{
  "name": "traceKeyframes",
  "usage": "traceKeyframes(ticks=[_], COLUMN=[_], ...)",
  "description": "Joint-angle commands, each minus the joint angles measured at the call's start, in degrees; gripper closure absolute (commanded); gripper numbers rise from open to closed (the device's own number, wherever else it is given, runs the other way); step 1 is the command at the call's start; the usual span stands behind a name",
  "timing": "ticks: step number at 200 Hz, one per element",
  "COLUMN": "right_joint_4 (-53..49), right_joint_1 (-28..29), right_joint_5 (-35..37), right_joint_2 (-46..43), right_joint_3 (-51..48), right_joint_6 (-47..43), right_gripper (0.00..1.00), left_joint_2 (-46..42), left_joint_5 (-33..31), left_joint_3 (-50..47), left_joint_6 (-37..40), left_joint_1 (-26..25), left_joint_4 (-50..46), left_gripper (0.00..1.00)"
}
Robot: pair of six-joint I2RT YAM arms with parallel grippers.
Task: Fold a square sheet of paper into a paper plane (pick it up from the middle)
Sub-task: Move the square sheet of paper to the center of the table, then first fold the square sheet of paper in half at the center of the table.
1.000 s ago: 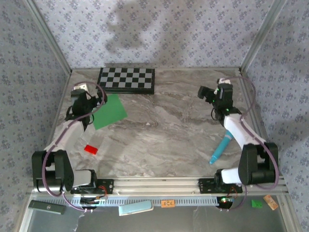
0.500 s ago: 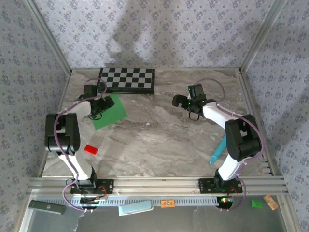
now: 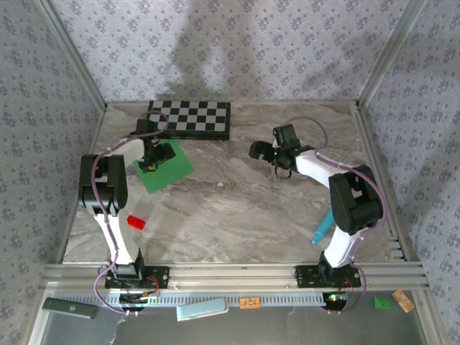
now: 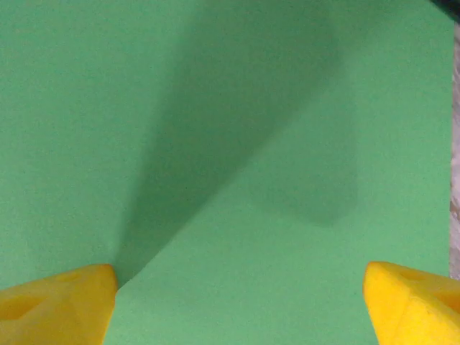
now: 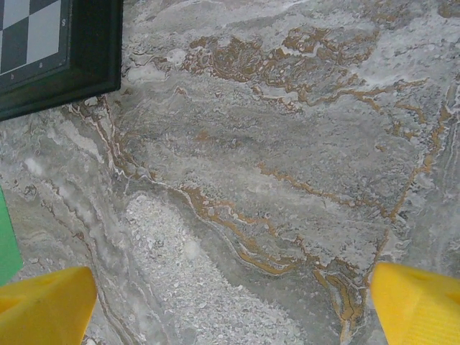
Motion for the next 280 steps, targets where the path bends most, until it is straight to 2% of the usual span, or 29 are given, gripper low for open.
traceKeyframes(ticks=[1, 39, 91, 115, 137, 160, 180, 193, 227, 280], right_joint_4=[-2.07, -1.74, -1.31, -0.86, -1.84, -2.98, -3.05, -3.15, -1.78, -2.44], right_joint_1=[0.28, 0.14, -0.37, -0.89, -0.84, 0.14, 2.24, 3.8, 5.69, 4.5], right_joint_5=[0.52, 0.97, 4.23, 4.98, 1.88, -5.95, -11.91, -13.5, -12.93, -9.77], right_joint_2=[0.38, 0.53, -1.35, -3.16, -4.02, -4.15, -2.93, -1.69, 0.76, 1.16], right_joint_3=[1.58, 1.01, -1.36, -3.22, -3.39, -3.66, -3.48, -2.95, -2.14, -2.55], right_joint_6=[0.34, 0.78, 2.23, 2.34, 1.27, 1.0, 1.68, 2.34, 5.75, 7.86], right_gripper=[0.0, 0.0, 0.0, 0.0, 0.08, 0.17, 0.26, 0.3, 0.29, 0.23], left_joint_2=[0.37, -4.31, -6.59, -7.64, -10.38, -13.87, -13.83, -12.44, -8.26, -2.73], left_joint_5=[0.14, -0.12, 0.9, -0.58, -0.56, -1.62, -3.15, -1.92, -1.19, -6.17], left_joint_3=[-1.87, -7.28, -10.65, -10.61, -8.59, -7.24, -6.94, -6.24, -3.43, 2.75], left_joint_6=[2.37, 2.84, 0.6, 1.68, 0.73, -4.16, -11.03, -12.61, -12.26, -9.92], left_joint_1=[-2.97, -10.32, -26.37, -31.23, -31.7, -31.7, -31.7, -31.66, -32.16, -34.98], left_joint_4=[-8.52, -10.0, -8.16, -7.98, -9.04, -10.32, -12.89, -13.65, -15.81, -23.08], left_gripper=[0.12, 0.13, 0.15, 0.15, 0.15, 0.13, 0.06, 0.0, 0.0, 0.0])
